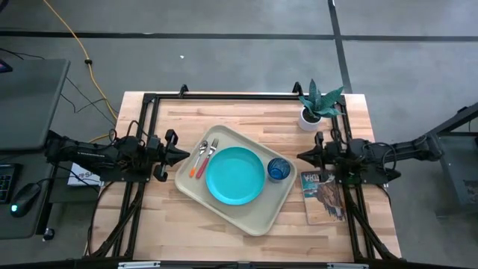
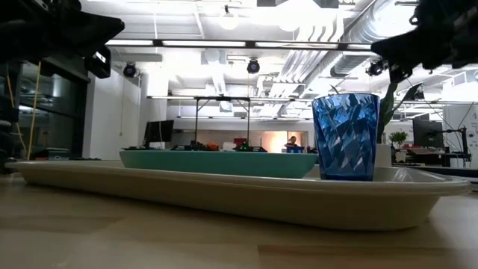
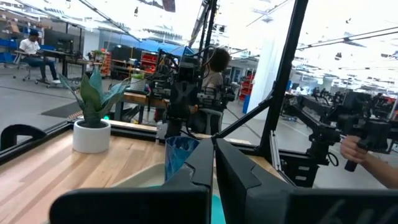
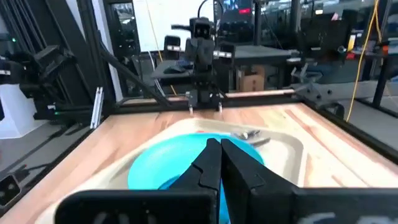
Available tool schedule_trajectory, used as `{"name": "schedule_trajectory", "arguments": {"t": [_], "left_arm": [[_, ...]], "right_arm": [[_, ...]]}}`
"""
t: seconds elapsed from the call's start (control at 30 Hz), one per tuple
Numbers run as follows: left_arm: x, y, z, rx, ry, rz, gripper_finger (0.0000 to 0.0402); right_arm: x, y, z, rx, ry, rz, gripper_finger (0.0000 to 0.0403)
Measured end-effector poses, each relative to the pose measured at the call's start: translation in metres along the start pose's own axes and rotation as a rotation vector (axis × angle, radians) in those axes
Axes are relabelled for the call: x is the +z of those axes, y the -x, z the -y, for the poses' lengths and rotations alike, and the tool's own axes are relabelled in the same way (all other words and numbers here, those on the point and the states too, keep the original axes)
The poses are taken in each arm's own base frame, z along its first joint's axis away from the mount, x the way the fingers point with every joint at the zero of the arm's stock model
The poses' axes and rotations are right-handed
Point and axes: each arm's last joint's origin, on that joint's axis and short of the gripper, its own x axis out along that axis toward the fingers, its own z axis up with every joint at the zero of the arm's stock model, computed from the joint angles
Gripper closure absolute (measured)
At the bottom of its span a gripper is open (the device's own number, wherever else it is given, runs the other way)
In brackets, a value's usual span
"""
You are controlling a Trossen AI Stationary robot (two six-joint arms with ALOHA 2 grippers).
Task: Pick and place plate/cup/fork/spoon on tray
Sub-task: Return to Home Position
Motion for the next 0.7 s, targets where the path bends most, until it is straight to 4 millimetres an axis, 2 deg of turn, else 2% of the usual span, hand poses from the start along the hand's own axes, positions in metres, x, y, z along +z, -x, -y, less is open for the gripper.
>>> {"name": "schedule_trajectory", "arguments": {"t": [0.2,0.37,0.7], "left_arm": [[0.0,0.0,0.0,0.0,0.0,0.0,0.0401],[0.0,0.0,0.0,0.0,0.0,0.0,0.0401],[0.0,0.0,0.0,0.0,0.0,0.001,0.0401]], "right_arm": [[-0.028,0.0,0.0,0.017,-0.036,-0.061,0.0403],[-0.026,0.001,0.0,0.027,-0.05,-0.044,0.0403],[-0.03,0.001,0.003,-0.072,-0.117,-0.079,0.0403]]}}
